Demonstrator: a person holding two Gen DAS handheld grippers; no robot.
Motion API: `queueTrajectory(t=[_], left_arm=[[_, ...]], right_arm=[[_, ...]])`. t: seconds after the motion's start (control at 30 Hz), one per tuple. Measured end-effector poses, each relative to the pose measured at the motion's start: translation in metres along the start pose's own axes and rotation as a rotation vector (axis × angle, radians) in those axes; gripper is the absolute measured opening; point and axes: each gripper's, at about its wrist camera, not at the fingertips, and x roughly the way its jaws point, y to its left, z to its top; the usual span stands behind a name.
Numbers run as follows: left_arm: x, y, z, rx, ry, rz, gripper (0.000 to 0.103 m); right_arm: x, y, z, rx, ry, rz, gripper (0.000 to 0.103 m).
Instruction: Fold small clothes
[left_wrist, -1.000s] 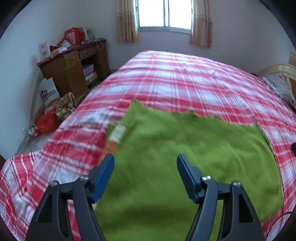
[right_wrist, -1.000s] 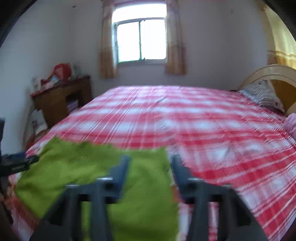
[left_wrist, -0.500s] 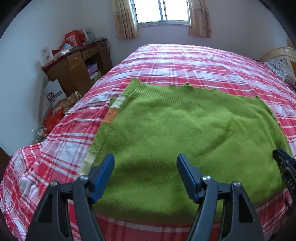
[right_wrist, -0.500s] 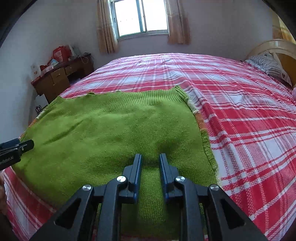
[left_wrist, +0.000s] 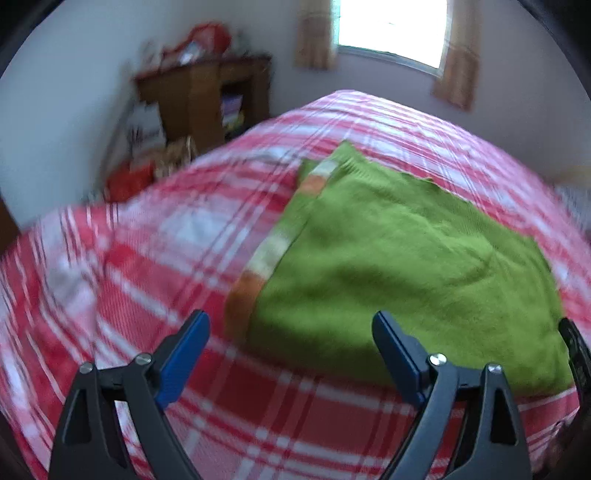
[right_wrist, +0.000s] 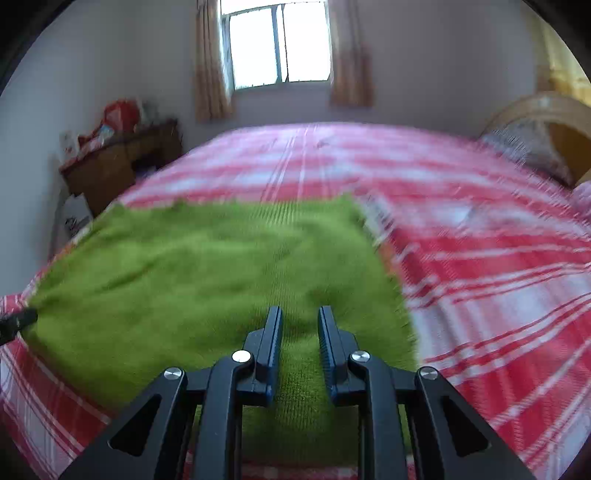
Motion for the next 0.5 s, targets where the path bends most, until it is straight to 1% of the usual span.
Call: queueTrajectory(t=[0.03, 0.1, 0.2, 0.3, 0.33, 0.37, 0.43, 0.47, 0.5], left_arm=[[0.001, 0.006, -0.004, -0.033, 0.010, -0.005, 0.091], [0.002, 0.014, -0.012, -0.091, 0.010, -0.025, 0.091], [0.005, 0.016, -0.019, -0.152, 0.003, -0.075, 0.091], [0.014, 0.016, -0.020, -0.228, 0.032, -0.159, 0.091], [0.016, 0.014, -0.018, -0.243, 0.027, -0.164, 0.093], [0.018, 0.010, -0.015, -0.242, 0.009, -0.166, 0.094], [0.024, 0.002, -0.005, -0.230, 0.014, -0.180, 0.094], [0.028, -0.001, 0.001, -0.238, 0.025, -0.176, 0.094], [0.030, -0.001, 0.006, -0.250, 0.023, -0.189, 0.094]], right_arm=[[-0.012, 0.003, 0.000, 0.013, -0.044, 0.012, 0.020], [-0.025, 0.014, 0.001, 0.003, -0.062, 0.054, 0.020], [-0.026, 0.036, -0.003, -0.075, -0.027, 0.096, 0.021], [-0.010, 0.046, -0.017, -0.112, 0.037, 0.124, 0.021], [-0.002, 0.047, -0.023, -0.113, 0.074, 0.121, 0.021], [0.002, 0.048, -0.026, -0.109, 0.090, 0.119, 0.021], [0.000, 0.046, -0.026, -0.101, 0.082, 0.126, 0.021], [0.000, 0.045, -0.026, -0.098, 0.082, 0.130, 0.021], [0.000, 0.044, -0.027, -0.093, 0.078, 0.136, 0.021]])
